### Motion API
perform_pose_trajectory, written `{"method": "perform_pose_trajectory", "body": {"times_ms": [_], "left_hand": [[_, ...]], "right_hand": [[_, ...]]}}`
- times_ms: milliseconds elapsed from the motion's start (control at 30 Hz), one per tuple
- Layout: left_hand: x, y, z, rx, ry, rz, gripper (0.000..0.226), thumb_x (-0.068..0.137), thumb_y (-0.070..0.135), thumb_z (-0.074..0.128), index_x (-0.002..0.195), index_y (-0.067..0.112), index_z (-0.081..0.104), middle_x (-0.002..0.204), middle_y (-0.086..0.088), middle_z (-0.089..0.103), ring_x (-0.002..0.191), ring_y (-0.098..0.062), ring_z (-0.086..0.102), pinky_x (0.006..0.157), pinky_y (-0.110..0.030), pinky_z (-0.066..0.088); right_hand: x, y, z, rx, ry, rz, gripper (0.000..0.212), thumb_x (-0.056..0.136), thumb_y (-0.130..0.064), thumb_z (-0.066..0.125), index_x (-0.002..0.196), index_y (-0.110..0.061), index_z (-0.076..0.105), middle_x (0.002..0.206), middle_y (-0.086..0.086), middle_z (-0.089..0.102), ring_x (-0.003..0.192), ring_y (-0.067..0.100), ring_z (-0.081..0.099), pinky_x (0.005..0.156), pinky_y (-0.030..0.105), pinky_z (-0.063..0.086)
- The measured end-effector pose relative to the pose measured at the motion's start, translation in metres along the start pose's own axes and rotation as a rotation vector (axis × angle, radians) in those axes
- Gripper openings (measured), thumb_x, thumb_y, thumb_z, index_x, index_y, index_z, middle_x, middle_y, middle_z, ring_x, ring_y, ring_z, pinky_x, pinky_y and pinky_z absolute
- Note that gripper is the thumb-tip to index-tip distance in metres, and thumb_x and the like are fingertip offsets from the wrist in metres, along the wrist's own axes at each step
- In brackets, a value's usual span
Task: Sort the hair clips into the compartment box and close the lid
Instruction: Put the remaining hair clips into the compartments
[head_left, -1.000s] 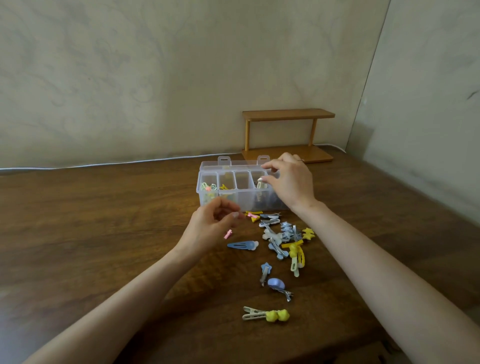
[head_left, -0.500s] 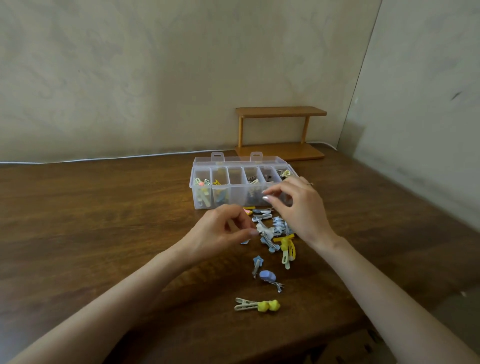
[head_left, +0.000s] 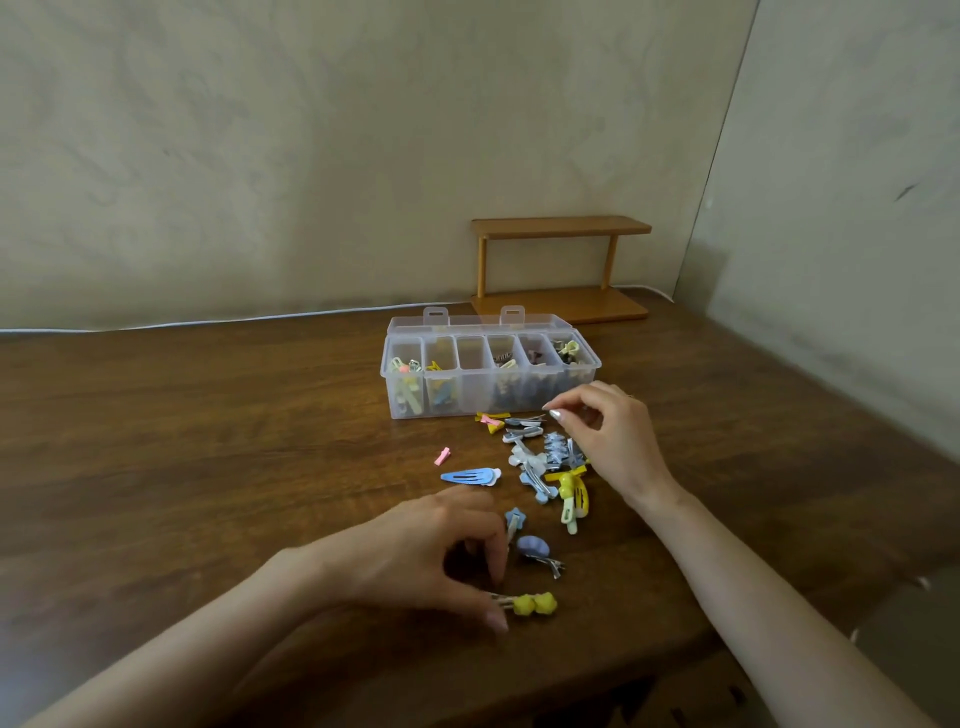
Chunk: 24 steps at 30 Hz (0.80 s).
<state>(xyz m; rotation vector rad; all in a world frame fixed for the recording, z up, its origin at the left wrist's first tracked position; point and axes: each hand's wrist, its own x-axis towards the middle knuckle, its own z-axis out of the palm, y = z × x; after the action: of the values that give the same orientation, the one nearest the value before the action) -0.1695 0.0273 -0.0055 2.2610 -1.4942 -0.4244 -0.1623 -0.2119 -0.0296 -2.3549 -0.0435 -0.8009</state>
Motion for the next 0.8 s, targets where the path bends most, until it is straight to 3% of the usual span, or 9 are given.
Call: {"method": "perform_pose_trajectory", "body": {"times_ms": [167, 267, 433, 567, 667, 800], "left_hand": [[-0.001, 0.001, 0.001, 0.072, 0.014, 0.011, 0.017, 0.081, 0.042, 0.064, 0.093, 0.031, 0.057, 0.107, 0.018, 0.046, 0.106, 0.001, 0.042, 0.089, -0.023, 0.043], [0.002, -0.004, -0.003, 0.053, 0.107, -0.004, 0.014, 0.082, 0.038, 0.065, 0.089, 0.028, 0.057, 0.099, 0.017, 0.050, 0.095, 0.001, 0.048, 0.079, -0.018, 0.045], [0.008, -0.016, -0.023, -0.105, 0.424, -0.134, 0.012, 0.080, 0.025, 0.069, 0.079, 0.023, 0.057, 0.077, 0.010, 0.057, 0.071, 0.002, 0.054, 0.061, -0.011, 0.043], [0.017, -0.030, -0.051, -0.225, 0.814, -0.210, 0.012, 0.077, 0.014, 0.072, 0.075, 0.015, 0.060, 0.064, 0.005, 0.061, 0.053, 0.001, 0.056, 0.054, -0.010, 0.043], [0.027, -0.047, -0.078, -0.240, 1.076, -0.277, 0.007, 0.080, 0.009, 0.069, 0.081, 0.009, 0.062, 0.069, -0.002, 0.067, 0.058, -0.005, 0.064, 0.058, -0.013, 0.051], [0.045, -0.077, -0.099, -0.093, 1.103, -0.427, 0.010, 0.082, 0.007, 0.065, 0.091, 0.008, 0.067, 0.084, -0.007, 0.069, 0.079, -0.017, 0.065, 0.070, -0.020, 0.048]], "right_hand": [[-0.002, 0.000, 0.001, 0.017, -0.013, 0.013, 0.010, 0.086, -0.011, 0.065, 0.089, -0.019, 0.071, 0.085, -0.010, 0.062, 0.083, 0.005, 0.056, 0.069, 0.017, 0.046], [-0.002, -0.001, 0.002, 0.032, -0.019, 0.023, 0.010, 0.086, -0.011, 0.065, 0.089, -0.019, 0.071, 0.086, -0.008, 0.064, 0.082, 0.005, 0.057, 0.069, 0.016, 0.045], [-0.002, -0.001, 0.001, 0.038, -0.027, 0.034, 0.010, 0.087, -0.012, 0.064, 0.089, -0.020, 0.070, 0.086, -0.009, 0.063, 0.080, 0.002, 0.056, 0.067, 0.013, 0.042], [-0.001, -0.002, 0.002, 0.029, -0.034, 0.031, 0.009, 0.087, -0.014, 0.063, 0.090, -0.019, 0.070, 0.086, -0.009, 0.063, 0.080, 0.000, 0.055, 0.067, 0.013, 0.040], [-0.002, -0.002, 0.002, 0.031, -0.041, 0.036, 0.010, 0.087, -0.013, 0.064, 0.092, -0.019, 0.070, 0.088, -0.009, 0.063, 0.080, 0.001, 0.056, 0.066, 0.013, 0.041], [-0.002, -0.003, 0.002, 0.040, -0.039, 0.030, 0.010, 0.086, -0.012, 0.065, 0.091, -0.018, 0.071, 0.089, -0.009, 0.064, 0.080, 0.001, 0.057, 0.067, 0.012, 0.043]]}}
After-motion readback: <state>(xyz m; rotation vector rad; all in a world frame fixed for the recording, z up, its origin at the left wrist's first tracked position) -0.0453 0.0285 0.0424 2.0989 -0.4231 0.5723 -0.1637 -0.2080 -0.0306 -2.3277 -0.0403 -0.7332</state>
